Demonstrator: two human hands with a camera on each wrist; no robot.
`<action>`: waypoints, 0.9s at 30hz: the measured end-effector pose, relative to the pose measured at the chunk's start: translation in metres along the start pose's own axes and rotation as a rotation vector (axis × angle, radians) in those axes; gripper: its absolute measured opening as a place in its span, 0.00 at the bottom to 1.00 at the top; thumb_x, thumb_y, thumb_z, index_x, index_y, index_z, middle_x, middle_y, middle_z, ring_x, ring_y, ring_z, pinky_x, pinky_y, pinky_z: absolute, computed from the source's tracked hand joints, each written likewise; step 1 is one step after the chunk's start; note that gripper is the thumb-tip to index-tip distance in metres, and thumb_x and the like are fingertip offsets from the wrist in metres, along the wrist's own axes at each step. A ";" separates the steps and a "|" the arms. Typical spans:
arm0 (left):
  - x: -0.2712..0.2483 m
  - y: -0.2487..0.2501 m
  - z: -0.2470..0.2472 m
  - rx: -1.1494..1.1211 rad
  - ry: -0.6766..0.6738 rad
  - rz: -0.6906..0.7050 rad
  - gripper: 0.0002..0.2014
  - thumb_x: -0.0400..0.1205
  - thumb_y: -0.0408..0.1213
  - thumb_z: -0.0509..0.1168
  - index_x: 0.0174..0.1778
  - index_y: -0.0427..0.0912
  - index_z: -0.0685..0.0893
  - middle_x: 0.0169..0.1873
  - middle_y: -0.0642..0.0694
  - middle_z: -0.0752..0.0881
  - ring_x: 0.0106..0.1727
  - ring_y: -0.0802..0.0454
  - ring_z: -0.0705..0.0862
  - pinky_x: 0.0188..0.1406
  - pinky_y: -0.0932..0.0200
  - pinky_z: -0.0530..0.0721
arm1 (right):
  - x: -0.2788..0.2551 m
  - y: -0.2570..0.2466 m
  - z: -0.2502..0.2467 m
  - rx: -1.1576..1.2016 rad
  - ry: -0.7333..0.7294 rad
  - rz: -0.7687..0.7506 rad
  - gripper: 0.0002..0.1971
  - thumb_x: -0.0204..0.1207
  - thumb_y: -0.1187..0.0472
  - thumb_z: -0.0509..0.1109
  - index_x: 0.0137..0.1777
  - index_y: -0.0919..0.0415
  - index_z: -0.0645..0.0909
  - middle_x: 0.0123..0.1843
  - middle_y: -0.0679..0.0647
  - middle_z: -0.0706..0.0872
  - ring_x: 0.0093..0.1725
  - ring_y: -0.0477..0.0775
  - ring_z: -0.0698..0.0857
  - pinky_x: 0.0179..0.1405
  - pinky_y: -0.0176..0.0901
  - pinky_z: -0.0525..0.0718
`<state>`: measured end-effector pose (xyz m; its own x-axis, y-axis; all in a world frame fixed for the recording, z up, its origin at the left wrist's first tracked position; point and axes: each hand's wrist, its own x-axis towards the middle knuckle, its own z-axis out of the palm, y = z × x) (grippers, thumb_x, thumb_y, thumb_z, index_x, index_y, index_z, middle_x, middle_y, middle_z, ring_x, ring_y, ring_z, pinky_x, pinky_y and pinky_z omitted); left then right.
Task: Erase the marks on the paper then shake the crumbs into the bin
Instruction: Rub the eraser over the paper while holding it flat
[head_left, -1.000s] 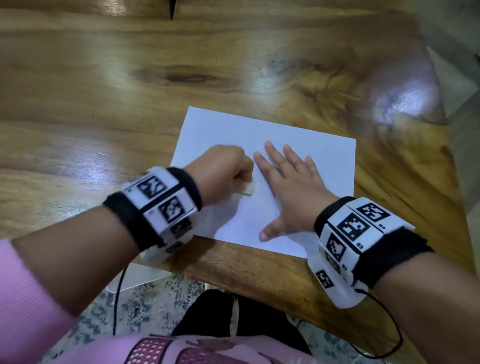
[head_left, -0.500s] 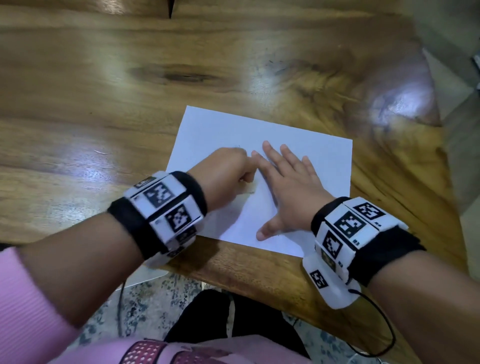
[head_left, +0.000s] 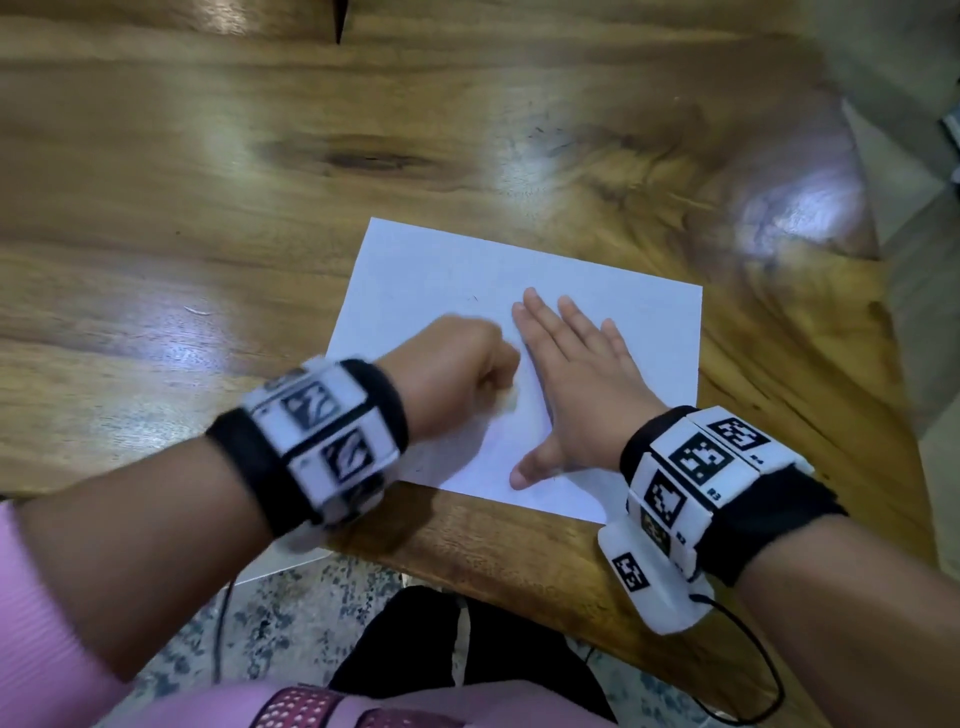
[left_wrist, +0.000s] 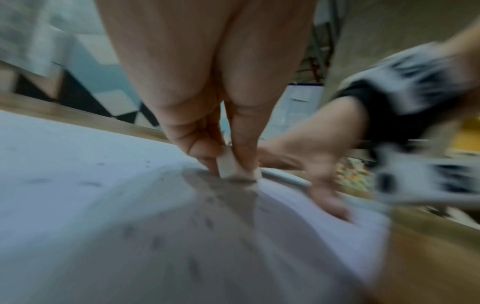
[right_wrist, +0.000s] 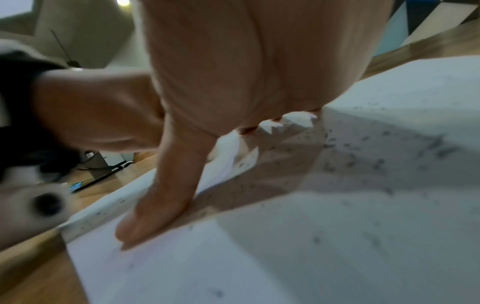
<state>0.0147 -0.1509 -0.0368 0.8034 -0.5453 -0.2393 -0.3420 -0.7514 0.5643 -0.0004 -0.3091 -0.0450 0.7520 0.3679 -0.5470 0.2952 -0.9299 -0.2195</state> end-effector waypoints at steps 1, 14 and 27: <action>-0.015 0.000 0.003 -0.001 -0.059 0.020 0.06 0.72 0.35 0.68 0.30 0.44 0.81 0.32 0.49 0.78 0.36 0.50 0.76 0.35 0.63 0.64 | 0.000 0.000 0.000 0.003 -0.001 0.000 0.76 0.49 0.33 0.81 0.80 0.51 0.25 0.80 0.42 0.22 0.80 0.49 0.26 0.79 0.56 0.31; -0.035 -0.011 0.001 0.006 -0.142 0.056 0.06 0.72 0.31 0.66 0.30 0.40 0.80 0.33 0.48 0.76 0.36 0.49 0.76 0.33 0.63 0.68 | -0.001 -0.002 -0.001 -0.009 -0.029 0.013 0.75 0.50 0.32 0.81 0.80 0.51 0.24 0.80 0.42 0.22 0.79 0.49 0.25 0.79 0.58 0.31; -0.037 -0.027 -0.004 -0.015 0.056 -0.036 0.10 0.72 0.35 0.71 0.27 0.40 0.79 0.29 0.49 0.73 0.29 0.53 0.72 0.31 0.76 0.68 | 0.001 -0.006 0.002 0.006 -0.036 0.014 0.71 0.51 0.30 0.78 0.79 0.40 0.25 0.78 0.45 0.19 0.77 0.53 0.20 0.75 0.62 0.25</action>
<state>-0.0044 -0.1089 -0.0400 0.8413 -0.4958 -0.2153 -0.3049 -0.7643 0.5682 -0.0022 -0.3027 -0.0455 0.7342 0.3550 -0.5787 0.2815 -0.9349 -0.2162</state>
